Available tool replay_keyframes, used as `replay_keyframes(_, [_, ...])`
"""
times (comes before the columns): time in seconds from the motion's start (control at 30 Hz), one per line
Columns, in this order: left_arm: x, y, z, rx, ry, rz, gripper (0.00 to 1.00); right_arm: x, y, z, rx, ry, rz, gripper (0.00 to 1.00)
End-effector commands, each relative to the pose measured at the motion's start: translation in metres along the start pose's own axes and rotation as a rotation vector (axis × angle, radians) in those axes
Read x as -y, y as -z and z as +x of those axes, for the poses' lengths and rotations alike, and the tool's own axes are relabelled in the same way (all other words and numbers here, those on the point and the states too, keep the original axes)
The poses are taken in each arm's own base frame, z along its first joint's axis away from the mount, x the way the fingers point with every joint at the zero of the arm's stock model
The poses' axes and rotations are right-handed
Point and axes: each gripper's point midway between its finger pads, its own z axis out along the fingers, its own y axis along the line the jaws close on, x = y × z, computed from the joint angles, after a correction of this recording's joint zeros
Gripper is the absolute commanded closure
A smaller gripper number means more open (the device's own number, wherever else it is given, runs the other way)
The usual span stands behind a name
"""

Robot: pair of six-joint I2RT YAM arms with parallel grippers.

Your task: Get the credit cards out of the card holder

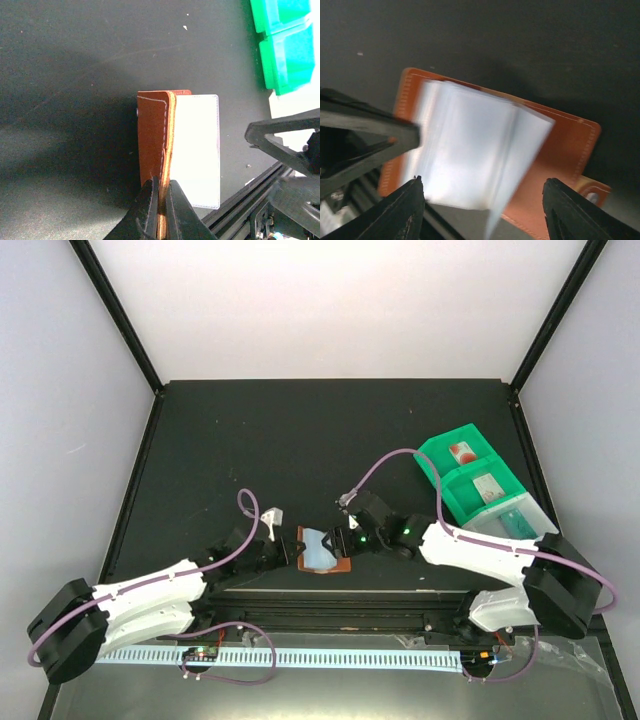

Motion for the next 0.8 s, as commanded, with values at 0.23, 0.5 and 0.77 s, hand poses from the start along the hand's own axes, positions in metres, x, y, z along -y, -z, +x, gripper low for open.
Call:
replay_keyframes(0.23, [0.036,-0.001,-0.012,0.008,-0.018,0.097,0.98,-0.042,-0.01,-0.002,-0.016,0.029,-0.18,0.21])
replay_keyframes(0.5, [0.039,-0.006,-0.01,-0.018,-0.013,0.097,0.98,-0.029,-0.037,0.01,-0.054,0.001,-0.145,0.18])
replay_keyframes(0.77, [0.04,-0.005,-0.011,-0.015,-0.021,0.1,0.99,-0.005,-0.05,0.022,-0.064,-0.026,-0.065,0.29])
